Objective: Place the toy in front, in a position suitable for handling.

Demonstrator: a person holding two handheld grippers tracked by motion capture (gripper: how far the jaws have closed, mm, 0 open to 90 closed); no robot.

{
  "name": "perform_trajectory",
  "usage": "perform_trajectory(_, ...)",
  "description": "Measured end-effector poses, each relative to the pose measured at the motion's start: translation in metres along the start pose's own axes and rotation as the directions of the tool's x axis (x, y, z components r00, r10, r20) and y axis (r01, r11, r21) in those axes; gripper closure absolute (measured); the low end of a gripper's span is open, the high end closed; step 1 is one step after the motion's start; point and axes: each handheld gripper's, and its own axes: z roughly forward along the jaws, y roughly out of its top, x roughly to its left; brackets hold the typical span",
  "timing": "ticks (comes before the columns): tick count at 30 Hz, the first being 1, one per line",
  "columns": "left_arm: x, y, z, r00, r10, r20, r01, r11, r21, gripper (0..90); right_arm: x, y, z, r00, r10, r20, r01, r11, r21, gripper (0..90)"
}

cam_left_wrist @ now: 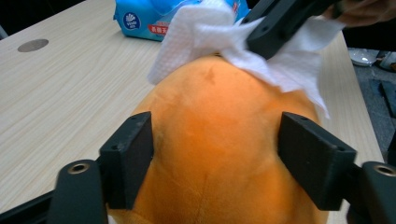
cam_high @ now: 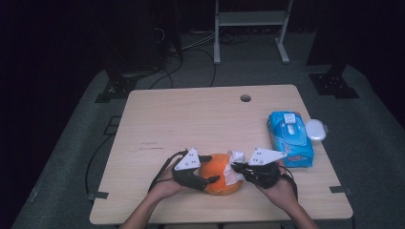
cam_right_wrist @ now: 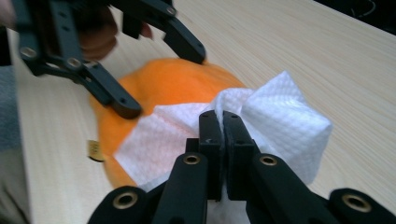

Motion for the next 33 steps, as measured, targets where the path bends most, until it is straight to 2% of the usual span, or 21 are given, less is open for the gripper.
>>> perform_trajectory(3, 0.001, 0.000, -0.001, 1.0000, 0.003, 0.005, -0.003, 1.0000, 0.003, 29.3, -0.004, -0.002, 0.001, 0.9998, 0.008, 0.017, -0.008, 1.000, 0.008, 87.7)
perform_trajectory(4, 0.001, 0.000, -0.001, 1.0000, 0.002, 0.006, -0.002, 1.0000, 0.005, 30.3, -0.007, -0.005, -0.002, 0.9991, 0.019, 0.038, -0.020, 1.000, 0.015, 87.9)
perform_trajectory(7, 0.001, 0.000, -0.001, 1.0000, 0.003, 0.004, -0.003, 1.0000, 0.006, 31.2, -0.009, -0.008, -0.006, 0.9986, 0.039, 0.036, -0.040, 0.999, 0.015, 88.1)
perform_trajectory(10, 0.001, 0.000, 0.000, 1.0000, 0.006, -0.004, -0.006, 0.9999, 0.013, 31.2, 0.001, -0.006, -0.011, 0.9997, 0.024, -0.010, -0.024, 1.000, 0.008, 88.2)
perform_trajectory(11, 0.001, 0.000, 0.000, 1.0000, 0.004, -0.008, -0.004, 0.9999, 0.014, 31.2, 0.001, -0.006, -0.011, 0.9997, 0.024, -0.010, -0.024, 1.000, 0.008, 88.2)
perform_trajectory(12, 0.002, 0.000, 0.000, 0.9999, -0.006, -0.010, 0.006, 0.9999, 0.012, 31.2, 0.008, -0.002, -0.014, 0.9970, 0.019, -0.076, -0.020, 1.000, -0.008, 88.3)
perform_trajectory(13, 0.002, 0.000, 0.000, 0.9999, -0.006, -0.010, 0.006, 0.9999, 0.012, 31.2, 0.008, -0.002, -0.014, 0.9970, 0.019, -0.076, -0.020, 1.000, -0.008, 88.3)
perform_trajectory(14, 0.002, 0.000, 0.000, 0.9999, -0.007, -0.011, 0.007, 0.9999, 0.012, 31.2, 0.019, 0.004, -0.019, 0.9873, -0.002, -0.159, -0.002, 1.000, -0.022, 88.3)
perform_trajectory(17, 0.003, 0.000, 0.001, 0.9999, -0.006, -0.009, 0.006, 0.9999, 0.009, 31.2, 0.030, 0.009, -0.022, 0.9723, -0.039, -0.230, 0.034, 0.999, -0.023, 88.2)
perform_trajectory(19, 0.003, 0.000, 0.001, 1.0000, -0.003, -0.009, 0.003, 1.0000, 0.009, 31.2, 0.031, 0.009, -0.022, 0.9704, -0.046, -0.237, 0.042, 0.999, -0.021, 88.2)
perform_trajectory(21, 0.002, -0.001, 0.001, 0.9999, -0.005, -0.009, 0.005, 1.0000, 0.003, 31.1, 0.029, 0.009, -0.020, 0.9725, -0.051, -0.227, 0.049, 0.999, -0.016, 87.8)
perform_trajectory(22, 0.002, -0.001, 0.001, 1.0000, -0.002, -0.009, 0.002, 1.0000, 0.002, 31.1, 0.024, 0.008, -0.016, 0.9782, -0.048, -0.202, 0.047, 0.999, -0.006, 87.5)
perform_trajectory(23, 0.002, -0.001, 0.001, 1.0000, -0.002, -0.009, 0.002, 1.0000, 0.002, 30.9, 0.024, 0.008, -0.016, 0.9782, -0.048, -0.202, 0.047, 0.999, -0.006, 87.5)
perform_trajectory(24, 0.002, -0.001, 0.001, 1.0000, 0.004, -0.006, -0.004, 1.0000, 0.001, 30.9, 0.018, 0.006, -0.011, 0.9850, -0.051, -0.165, 0.052, 0.999, 0.005, 86.9)
perform_trajectory(25, 0.002, -0.001, 0.001, 1.0000, 0.004, -0.006, -0.004, 1.0000, 0.001, 30.9, 0.018, 0.006, -0.011, 0.9850, -0.051, -0.165, 0.052, 0.999, 0.005, 86.9)
perform_trajectory(26, 0.002, -0.001, 0.001, 1.0000, 0.005, -0.007, -0.005, 1.0000, 0.000, 30.8, 0.014, 0.004, -0.008, 0.9916, -0.057, -0.117, 0.058, 0.998, 0.005, 83.8)
perform_trajectory(28, 0.002, -0.001, 0.001, 1.0000, 0.005, -0.007, -0.005, 1.0000, 0.001, 30.8, 0.011, 0.003, -0.007, 0.9958, -0.067, -0.063, 0.067, 0.998, -0.006, 79.9)
perform_trajectory(30, 0.001, -0.001, 0.001, 1.0000, 0.002, -0.007, -0.002, 1.0000, 0.001, 30.8, 0.011, 0.003, -0.005, 0.9966, -0.079, -0.023, 0.079, 0.997, -0.006, 75.8)
perform_trajectory(31, 0.001, -0.001, 0.001, 1.0000, 0.002, -0.007, -0.002, 1.0000, 0.001, 30.7, 0.011, 0.003, -0.005, 0.9966, -0.079, -0.023, 0.079, 0.997, -0.006, 75.8)
perform_trajectory(32, 0.001, 0.000, 0.001, 1.0000, 0.001, -0.009, -0.001, 1.0000, 0.003, 30.7, 0.013, 0.002, -0.003, 0.9937, -0.106, 0.035, 0.107, 0.994, -0.003, 71.8)
perform_trajectory(33, 0.001, 0.000, 0.001, 1.0000, 0.001, -0.009, -0.001, 1.0000, 0.003, 30.7, 0.013, 0.002, -0.003, 0.9918, -0.113, 0.058, 0.114, 0.993, -0.005, 70.0)
